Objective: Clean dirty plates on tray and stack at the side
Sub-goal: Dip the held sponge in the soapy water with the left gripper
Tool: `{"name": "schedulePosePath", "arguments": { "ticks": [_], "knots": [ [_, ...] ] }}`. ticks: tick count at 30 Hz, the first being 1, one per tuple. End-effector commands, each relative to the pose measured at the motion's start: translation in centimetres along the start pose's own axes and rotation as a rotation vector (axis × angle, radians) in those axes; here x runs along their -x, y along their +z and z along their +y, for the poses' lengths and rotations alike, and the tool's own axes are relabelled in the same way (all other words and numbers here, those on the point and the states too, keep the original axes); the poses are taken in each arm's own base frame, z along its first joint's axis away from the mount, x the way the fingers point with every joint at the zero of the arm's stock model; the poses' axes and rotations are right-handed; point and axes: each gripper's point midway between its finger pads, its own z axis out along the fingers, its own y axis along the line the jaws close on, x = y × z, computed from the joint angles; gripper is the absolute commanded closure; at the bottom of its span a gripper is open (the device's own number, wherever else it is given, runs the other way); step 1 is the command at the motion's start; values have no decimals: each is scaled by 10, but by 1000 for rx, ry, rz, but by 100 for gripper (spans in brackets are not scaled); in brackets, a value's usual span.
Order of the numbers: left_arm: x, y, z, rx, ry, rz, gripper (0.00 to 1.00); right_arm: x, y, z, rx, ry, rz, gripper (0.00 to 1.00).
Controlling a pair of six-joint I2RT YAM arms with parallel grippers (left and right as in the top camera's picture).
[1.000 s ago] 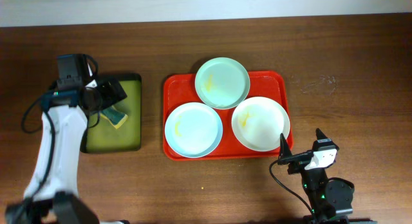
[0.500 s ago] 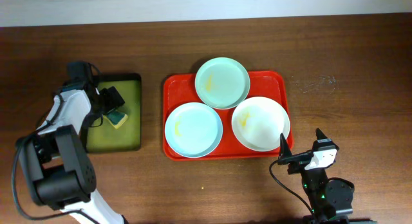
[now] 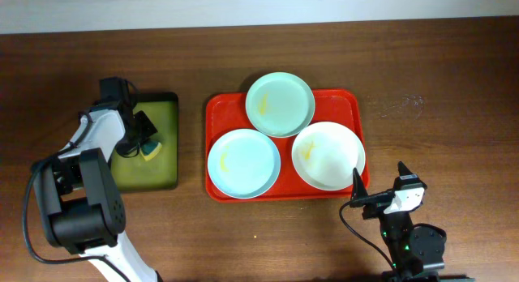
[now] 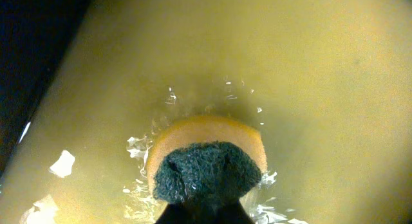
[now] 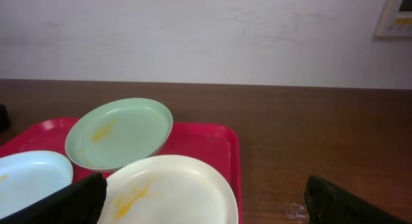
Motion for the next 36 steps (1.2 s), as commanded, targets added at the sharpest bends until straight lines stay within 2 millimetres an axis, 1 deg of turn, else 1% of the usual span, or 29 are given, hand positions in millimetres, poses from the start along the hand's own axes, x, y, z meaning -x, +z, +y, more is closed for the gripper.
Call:
{"name": "schedulePosePath", "arguments": {
  "ticks": [1,5,9,11,13,17,20,22,24,26,28,30,31,32,33,36],
  "knots": [
    [-11,7,-6,-12,4,63,100,-3,0,0,-1,3,3,1],
    [0,-14,-10,-13,4,61,100,-3,0,0,-1,3,3,1],
    [13,-48,-15,-29,3,42,100,-3,0,0,-1,3,3,1],
    [17,-69,-20,-52,3,36,100,-3,0,0,-1,3,3,2],
    [25,-96,-22,-70,2,6,100,-3,0,0,-1,3,3,1],
    [39,-155,-29,-141,1,-103,100,-3,0,0,-1,4,3,1],
    [43,-176,-30,-163,0,-160,100,-3,0,0,-1,3,3,1],
    [43,-177,-29,-164,1,-162,100,-3,0,0,-1,3,3,1],
    [38,-166,-27,-143,2,-136,100,-3,0,0,-1,3,3,1],
    [31,-140,-24,-104,8,-103,100,-3,0,0,-1,3,3,1],
    [22,-107,-23,-79,15,-66,100,-3,0,0,-1,3,3,1],
    [9,-76,-20,-57,19,0,100,-3,0,0,-1,4,3,1],
    [5,-71,-20,-53,30,22,100,-3,0,0,-1,3,3,1],
    [0,-65,-21,-57,77,45,100,-3,0,0,-1,3,3,1],
    [-1,-65,-22,-67,109,49,100,-3,0,0,-1,3,3,1],
    [5,-85,-26,-87,151,34,100,-3,0,0,-1,3,3,1]
  ]
}}
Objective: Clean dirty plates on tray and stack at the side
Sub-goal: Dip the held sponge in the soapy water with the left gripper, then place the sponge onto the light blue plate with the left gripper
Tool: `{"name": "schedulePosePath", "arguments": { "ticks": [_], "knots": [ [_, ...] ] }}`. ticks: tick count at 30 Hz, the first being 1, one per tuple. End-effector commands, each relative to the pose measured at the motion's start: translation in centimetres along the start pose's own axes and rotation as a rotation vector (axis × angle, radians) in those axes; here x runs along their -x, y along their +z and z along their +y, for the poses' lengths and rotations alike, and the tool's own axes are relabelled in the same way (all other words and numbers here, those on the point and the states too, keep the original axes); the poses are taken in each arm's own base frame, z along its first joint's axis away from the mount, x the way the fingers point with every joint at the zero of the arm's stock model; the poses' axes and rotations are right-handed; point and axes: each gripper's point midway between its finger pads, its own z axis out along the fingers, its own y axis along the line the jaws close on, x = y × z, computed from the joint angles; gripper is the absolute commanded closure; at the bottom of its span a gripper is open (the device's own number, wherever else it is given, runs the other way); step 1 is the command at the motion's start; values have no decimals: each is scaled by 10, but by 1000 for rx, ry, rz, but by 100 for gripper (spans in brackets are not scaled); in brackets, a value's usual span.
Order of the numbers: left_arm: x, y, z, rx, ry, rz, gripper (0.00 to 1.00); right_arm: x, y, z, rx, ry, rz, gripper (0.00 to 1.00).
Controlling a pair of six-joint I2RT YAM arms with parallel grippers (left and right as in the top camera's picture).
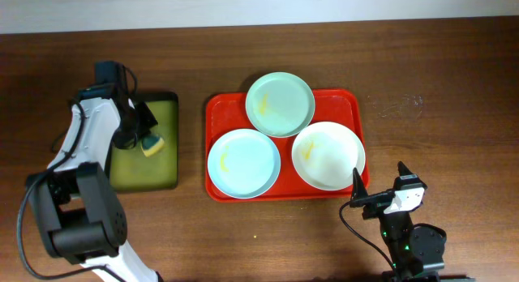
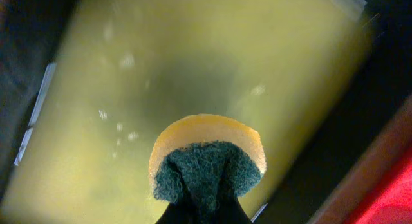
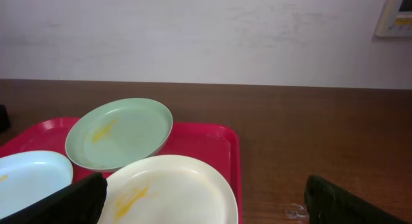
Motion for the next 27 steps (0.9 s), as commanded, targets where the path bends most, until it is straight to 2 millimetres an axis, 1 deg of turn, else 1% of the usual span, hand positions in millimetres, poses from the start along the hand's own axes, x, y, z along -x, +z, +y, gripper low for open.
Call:
{"name": "schedulePosePath", "arguments": {
  "ticks": [1,3,4,6,8,9,10,12,14,15,17,18,20,23,25,27],
  "knots": [
    [16,-47,-12,-53,81,-79,100,-3,0,0,-1,3,3,1],
    [25,-81,-16,-76,82,-141,100,-3,0,0,-1,3,3,1],
    [29,-116,-24,-114,92,-209,100,-3,0,0,-1,3,3,1],
    [27,-147,-36,-177,112,-268,100,-3,0,0,-1,3,3,1],
    [18,-175,-50,-246,144,-314,100,-3,0,0,-1,3,3,1],
    [10,-184,-58,-277,166,-315,100,-3,0,0,-1,3,3,1],
    [2,-188,-67,-302,187,-306,100,-3,0,0,-1,3,3,1],
    [-24,-188,-93,-364,258,-240,100,-3,0,0,-1,3,3,1],
    [-46,-177,-115,-373,326,-185,100,-3,0,0,-1,3,3,1],
    [-65,-165,-131,-373,380,-137,100,-3,0,0,-1,3,3,1],
    [-99,-140,-153,-360,470,-50,100,-3,0,0,-1,3,3,1],
    [-117,-125,-161,-346,510,-3,100,-3,0,0,-1,3,3,1],
    [-150,-91,-174,-304,586,79,100,-3,0,0,-1,3,3,1],
    [-185,-48,-187,-257,629,169,100,-3,0,0,-1,3,3,1],
    [-201,-20,-193,-215,628,209,100,-3,0,0,-1,3,3,1],
    [-208,8,-193,-137,603,213,100,-3,0,0,-1,3,3,2]
  ]
}}
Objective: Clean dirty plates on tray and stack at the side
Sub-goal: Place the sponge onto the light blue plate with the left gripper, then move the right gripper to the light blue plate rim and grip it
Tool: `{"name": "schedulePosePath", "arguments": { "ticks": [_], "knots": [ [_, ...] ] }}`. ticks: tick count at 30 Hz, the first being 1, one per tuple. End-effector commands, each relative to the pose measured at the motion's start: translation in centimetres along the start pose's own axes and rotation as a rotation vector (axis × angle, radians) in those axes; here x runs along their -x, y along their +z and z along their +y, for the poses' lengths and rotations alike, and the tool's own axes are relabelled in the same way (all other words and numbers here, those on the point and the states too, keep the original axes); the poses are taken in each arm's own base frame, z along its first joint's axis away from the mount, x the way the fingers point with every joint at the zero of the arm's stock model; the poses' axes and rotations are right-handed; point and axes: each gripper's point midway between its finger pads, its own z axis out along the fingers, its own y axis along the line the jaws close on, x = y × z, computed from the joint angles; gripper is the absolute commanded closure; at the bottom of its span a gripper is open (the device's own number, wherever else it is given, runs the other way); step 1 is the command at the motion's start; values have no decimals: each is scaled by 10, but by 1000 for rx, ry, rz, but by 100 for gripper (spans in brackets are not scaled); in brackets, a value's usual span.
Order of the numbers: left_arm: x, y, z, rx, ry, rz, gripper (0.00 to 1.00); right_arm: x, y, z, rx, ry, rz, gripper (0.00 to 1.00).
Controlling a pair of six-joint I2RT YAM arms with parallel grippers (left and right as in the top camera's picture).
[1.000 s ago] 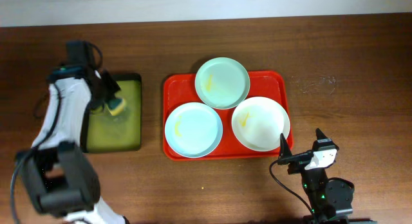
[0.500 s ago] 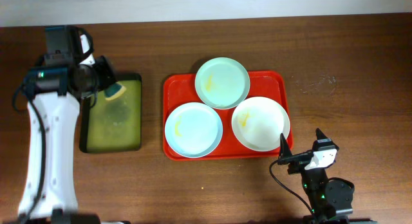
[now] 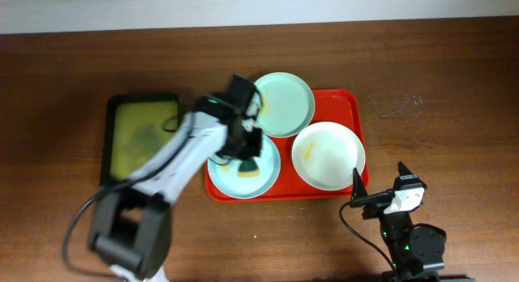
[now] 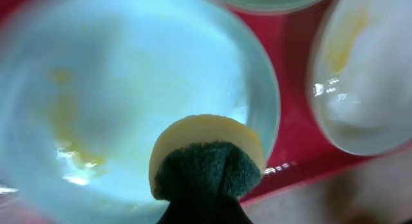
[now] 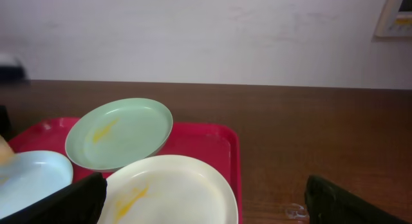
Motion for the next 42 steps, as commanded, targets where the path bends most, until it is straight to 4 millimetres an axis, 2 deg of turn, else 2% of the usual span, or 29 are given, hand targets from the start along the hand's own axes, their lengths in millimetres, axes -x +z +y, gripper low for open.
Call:
{"name": "schedulePosePath", "arguments": {
  "ticks": [1,5,8,9,10,14,15,16,17,19,22,24,25,27,30,33,36,38,39,40,42],
  "knots": [
    [-11,50,6,103,-65,66,100,-3,0,0,-1,4,3,1],
    [-15,77,11,120,-65,107,100,-3,0,0,-1,4,3,1],
    [-10,75,14,117,-77,97,100,-3,0,0,-1,4,3,1],
    [-6,72,17,112,-84,86,97,-3,0,0,-1,4,3,1],
    [-1,67,19,107,-96,73,88,-3,0,0,-1,4,3,1],
    [20,40,32,89,-147,17,67,-3,0,0,-1,4,3,1],
    [24,32,34,83,-159,1,58,-3,0,0,-1,4,3,1],
    [30,21,36,73,-170,-20,39,-3,0,0,-1,4,3,1],
    [32,15,37,67,-176,-34,25,-3,0,0,-1,4,3,1],
    [40,-5,42,53,-190,-80,10,-3,0,0,-1,4,3,1],
    [46,-36,47,34,-199,-148,8,-3,0,0,-1,4,3,1],
    [47,-67,56,24,-226,-205,6,-3,0,0,-1,4,3,1],
    [46,-83,62,21,-243,-233,0,-3,0,0,-1,4,3,1],
    [40,-114,80,26,-293,-282,1,-3,0,0,-1,4,3,1],
    [24,-142,102,39,-361,-303,1,-3,0,0,-1,4,3,1],
    [2,-155,119,59,-423,-270,1,-3,0,0,-1,4,3,1],
    [-17,-152,129,107,-458,-202,0,-3,0,0,-1,4,3,1],
    [-28,-151,139,174,-470,-174,1,2,0,-7,-42,-10,-16,1],
    [-31,-152,143,201,-473,-168,0,10,0,-9,-55,-6,-51,1],
    [-32,-153,147,221,-474,-167,1,29,-2,-3,-21,21,-127,1],
    [-32,-153,149,233,-474,-170,0,55,-8,20,125,120,-228,1]
  ]
}}
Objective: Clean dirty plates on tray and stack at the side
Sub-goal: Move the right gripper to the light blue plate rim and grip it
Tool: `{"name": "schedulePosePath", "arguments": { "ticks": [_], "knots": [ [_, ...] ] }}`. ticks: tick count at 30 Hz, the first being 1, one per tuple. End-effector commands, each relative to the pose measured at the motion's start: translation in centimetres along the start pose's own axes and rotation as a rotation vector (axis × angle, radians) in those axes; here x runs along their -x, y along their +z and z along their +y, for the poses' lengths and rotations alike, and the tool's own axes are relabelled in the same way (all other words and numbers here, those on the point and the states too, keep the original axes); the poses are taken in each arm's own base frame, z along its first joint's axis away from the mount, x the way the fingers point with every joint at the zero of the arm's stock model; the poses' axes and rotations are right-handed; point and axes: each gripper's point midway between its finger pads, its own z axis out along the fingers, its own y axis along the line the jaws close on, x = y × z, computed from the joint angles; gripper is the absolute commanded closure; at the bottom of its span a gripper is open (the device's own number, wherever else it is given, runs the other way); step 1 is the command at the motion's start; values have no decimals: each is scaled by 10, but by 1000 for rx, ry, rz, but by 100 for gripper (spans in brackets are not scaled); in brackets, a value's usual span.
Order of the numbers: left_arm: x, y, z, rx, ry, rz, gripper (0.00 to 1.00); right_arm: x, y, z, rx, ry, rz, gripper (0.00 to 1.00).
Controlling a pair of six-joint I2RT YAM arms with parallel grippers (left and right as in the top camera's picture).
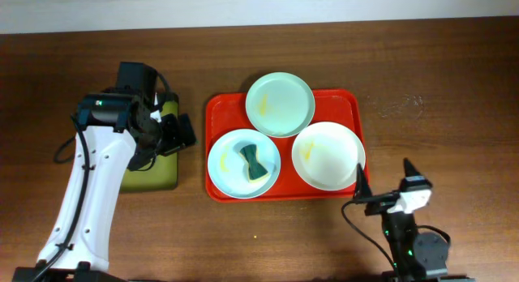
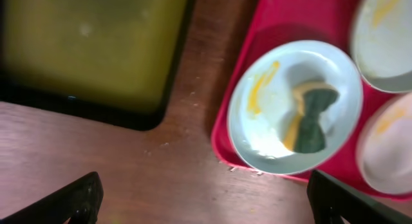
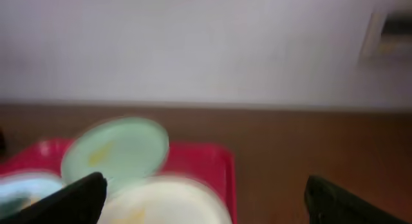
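Note:
A red tray (image 1: 357, 104) carries three plates with yellow smears: a green plate (image 1: 280, 104), a light blue plate (image 1: 225, 159) and a white plate (image 1: 328, 155). On the blue plate lies a yellow-and-dark-green sponge (image 1: 253, 162), seen from the left wrist as the sponge (image 2: 309, 118) on the blue plate (image 2: 257, 114). My left gripper (image 1: 177, 134) hangs open and empty left of the tray, by the basin's right edge. At the tray's front right corner, my right gripper (image 1: 383, 193) is open; its view is blurred, showing the green plate (image 3: 116, 153) and white plate (image 3: 167, 201).
A dark basin (image 1: 150, 173) of yellowish liquid sits left of the tray, partly under my left arm; it shows as the basin (image 2: 90, 44) in the left wrist view. Brown table (image 1: 454, 87) surrounds the tray. A pale wall fills the back of the right wrist view.
My left gripper let go of the sponge, which now lies on the light blue plate. That gripper has moved left and higher, to the basin's edge. The right wrist view has gone blurred.
My left gripper held the sponge down in the basin's yellow liquid. Then it held the sponge above the basin. Then it had the sponge over the light blue plate. Now the sponge rests on that plate and the gripper is open beside the tray.

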Motion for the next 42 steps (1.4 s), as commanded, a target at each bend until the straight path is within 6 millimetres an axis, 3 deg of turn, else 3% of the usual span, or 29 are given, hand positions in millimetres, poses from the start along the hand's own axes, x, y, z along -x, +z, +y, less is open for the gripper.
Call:
{"name": "schedulePosePath", "arguments": {
  "ticks": [1,7,9,11,13,14,16,18,20,22,24,27,31,32,34,35,38,40,42],
  "knots": [
    [7,-2,12,65,5,-37,1,35,-6,33,196,154,-133,1],
    [6,-2,12,65,6,-34,0,75,-29,74,472,221,-260,1],
    [6,-2,12,61,5,-32,1,123,-51,72,496,225,-473,1],
    [5,-1,9,48,6,-26,1,177,-92,65,501,214,-756,1],
    [4,-1,8,43,7,-24,1,223,-127,41,397,261,-973,1],
    [3,-1,7,37,8,-20,0,242,-134,32,347,286,-1008,1],
    [2,-1,5,27,8,-15,1,265,-133,33,296,221,-966,1],
    [1,-1,4,21,8,-8,1,281,-103,37,209,99,-669,1],
    [-1,-1,4,22,7,-1,1,272,-79,35,147,7,-392,1],
    [-1,-1,5,24,7,3,0,248,-53,34,123,-89,-62,1],
    [-1,-1,5,23,7,2,0,224,-35,37,153,-71,200,2],
    [-1,-1,5,23,7,2,1,191,-21,84,432,69,515,1],
    [-2,-1,5,23,7,3,1,165,4,124,706,231,693,1],
    [-2,-1,5,24,7,3,0,156,11,127,727,261,734,12],
    [-2,-1,5,24,7,4,1,123,36,119,638,342,876,61],
    [-2,-1,5,24,7,4,0,93,54,106,486,425,995,63],
    [-2,-1,5,23,7,3,1,45,76,108,422,403,1131,55],
    [-2,-1,5,23,7,3,0,16,85,118,416,368,1213,38],
    [-1,-1,5,23,7,2,1,-16,91,138,437,330,1290,35]
  ]
}}
